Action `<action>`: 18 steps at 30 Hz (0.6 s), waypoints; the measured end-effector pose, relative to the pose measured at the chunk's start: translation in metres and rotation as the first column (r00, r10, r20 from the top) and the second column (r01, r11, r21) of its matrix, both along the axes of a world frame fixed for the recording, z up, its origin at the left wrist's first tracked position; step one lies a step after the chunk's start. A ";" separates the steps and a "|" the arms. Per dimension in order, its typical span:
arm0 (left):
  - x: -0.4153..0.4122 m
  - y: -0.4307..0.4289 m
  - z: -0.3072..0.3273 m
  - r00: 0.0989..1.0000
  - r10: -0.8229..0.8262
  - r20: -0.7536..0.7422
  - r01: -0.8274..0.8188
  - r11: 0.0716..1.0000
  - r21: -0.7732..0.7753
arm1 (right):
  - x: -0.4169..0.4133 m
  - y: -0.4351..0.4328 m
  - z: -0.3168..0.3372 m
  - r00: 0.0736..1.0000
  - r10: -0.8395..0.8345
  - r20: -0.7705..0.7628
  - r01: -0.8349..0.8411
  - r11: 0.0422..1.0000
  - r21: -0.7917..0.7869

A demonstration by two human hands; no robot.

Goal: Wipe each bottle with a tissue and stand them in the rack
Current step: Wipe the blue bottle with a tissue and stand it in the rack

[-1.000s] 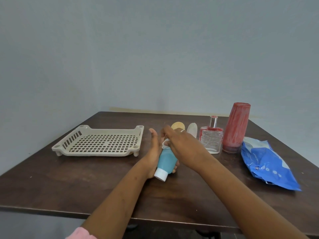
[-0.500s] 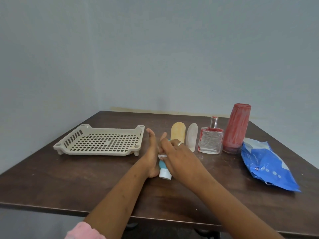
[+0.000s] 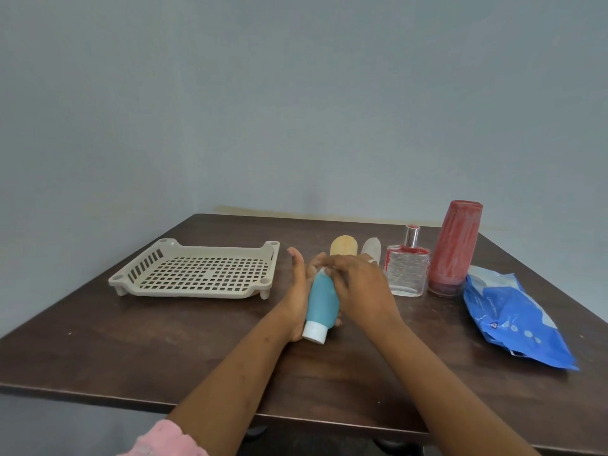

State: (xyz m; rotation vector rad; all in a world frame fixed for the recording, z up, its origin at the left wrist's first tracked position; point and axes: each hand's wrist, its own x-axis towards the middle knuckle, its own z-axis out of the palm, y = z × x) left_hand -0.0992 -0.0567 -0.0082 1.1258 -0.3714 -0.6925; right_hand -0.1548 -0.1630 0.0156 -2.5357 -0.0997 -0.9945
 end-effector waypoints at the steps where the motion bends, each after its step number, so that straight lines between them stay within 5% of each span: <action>1: 0.000 0.000 0.000 1.000 -0.003 0.000 0.003 1.000 -0.017 | 0.001 -0.001 -0.003 1.000 -0.004 0.014 0.003 1.000 0.024; 7: -0.001 0.000 -0.001 1.000 0.001 0.015 -0.001 1.000 -0.028 | 0.001 -0.001 -0.009 0.999 -0.019 0.046 0.007 0.972 0.236; 18: 0.005 -0.001 -0.005 0.996 0.073 0.041 -0.073 0.997 0.001 | -0.024 -0.004 -0.024 0.979 0.201 0.033 -0.202 0.979 0.022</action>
